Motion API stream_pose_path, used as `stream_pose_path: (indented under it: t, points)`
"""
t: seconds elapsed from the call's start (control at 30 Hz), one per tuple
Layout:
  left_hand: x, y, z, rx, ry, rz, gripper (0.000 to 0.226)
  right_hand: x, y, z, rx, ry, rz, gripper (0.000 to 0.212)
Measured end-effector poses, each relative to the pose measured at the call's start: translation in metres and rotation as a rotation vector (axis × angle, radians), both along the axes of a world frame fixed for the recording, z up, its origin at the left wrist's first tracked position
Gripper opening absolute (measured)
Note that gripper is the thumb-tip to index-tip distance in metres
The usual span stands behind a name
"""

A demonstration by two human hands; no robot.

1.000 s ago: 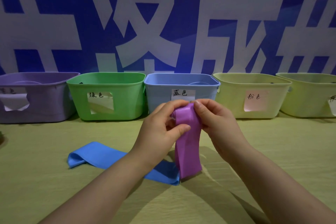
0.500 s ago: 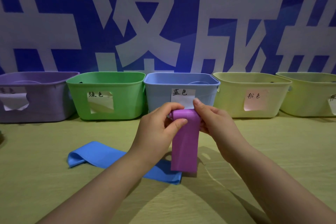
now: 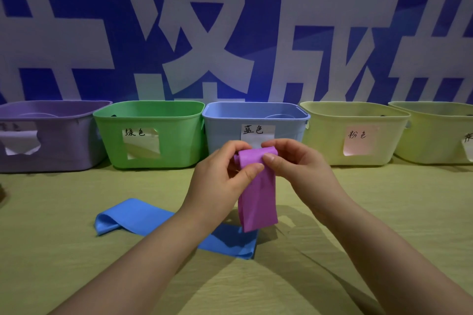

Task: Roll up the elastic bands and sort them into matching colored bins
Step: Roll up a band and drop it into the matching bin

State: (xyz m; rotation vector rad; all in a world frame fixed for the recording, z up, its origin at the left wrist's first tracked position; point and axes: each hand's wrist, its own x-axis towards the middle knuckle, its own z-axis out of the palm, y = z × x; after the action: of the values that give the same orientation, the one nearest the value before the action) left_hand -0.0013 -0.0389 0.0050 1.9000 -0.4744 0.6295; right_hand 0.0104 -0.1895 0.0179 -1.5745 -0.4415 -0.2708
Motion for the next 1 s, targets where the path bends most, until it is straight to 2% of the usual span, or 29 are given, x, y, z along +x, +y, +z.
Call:
stream_pose_path:
  t: [0.23, 0.3, 0.4, 0.53, 0.63, 0.73, 0.83, 0.9, 1.0]
  points:
    - [0.0013, 0.0021, 0.0003, 0.065, -0.03, 0.088, 0.01, -0.0024, 0.0039, -0.0027, -0.137, -0.051, -0.086, 0.01]
    - [-0.0003, 0.0017, 0.0003, 0.074, -0.04, 0.088, 0.015, -0.0028, 0.0042, -0.003, -0.197, -0.07, -0.118, 0.009]
    - [-0.0013, 0.0011, -0.0005, 0.121, -0.121, 0.06, 0.032, -0.0045, 0.005, -0.0005, -0.274, -0.091, -0.154, 0.02]
    - [-0.0016, 0.0009, -0.002, 0.198, -0.235, 0.038, 0.031, -0.0043, 0.0048, -0.0005, -0.29, -0.065, -0.162, 0.032]
    - [-0.0015, 0.0007, -0.0017, 0.175, -0.2, 0.039, 0.029, -0.0029, 0.003, -0.0012, -0.25, -0.002, -0.151, 0.04]
    - [-0.0015, 0.0014, 0.001, 0.104, -0.106, 0.052, 0.021, -0.0035, 0.0036, -0.0013, -0.19, -0.023, -0.079, 0.024]
    - [0.0, 0.0024, 0.0043, 0.003, -0.016, 0.049, 0.013, -0.0025, 0.0051, -0.0025, -0.123, -0.03, 0.032, 0.022]
    - [-0.0003, 0.0022, 0.0059, -0.048, 0.028, 0.037, 0.016, -0.0031, 0.0065, -0.0034, -0.161, -0.042, 0.012, 0.026]
    - [-0.0033, 0.0007, 0.0064, -0.076, 0.077, 0.004, 0.028, -0.003, 0.0059, -0.0038, -0.184, -0.032, -0.031, 0.018]
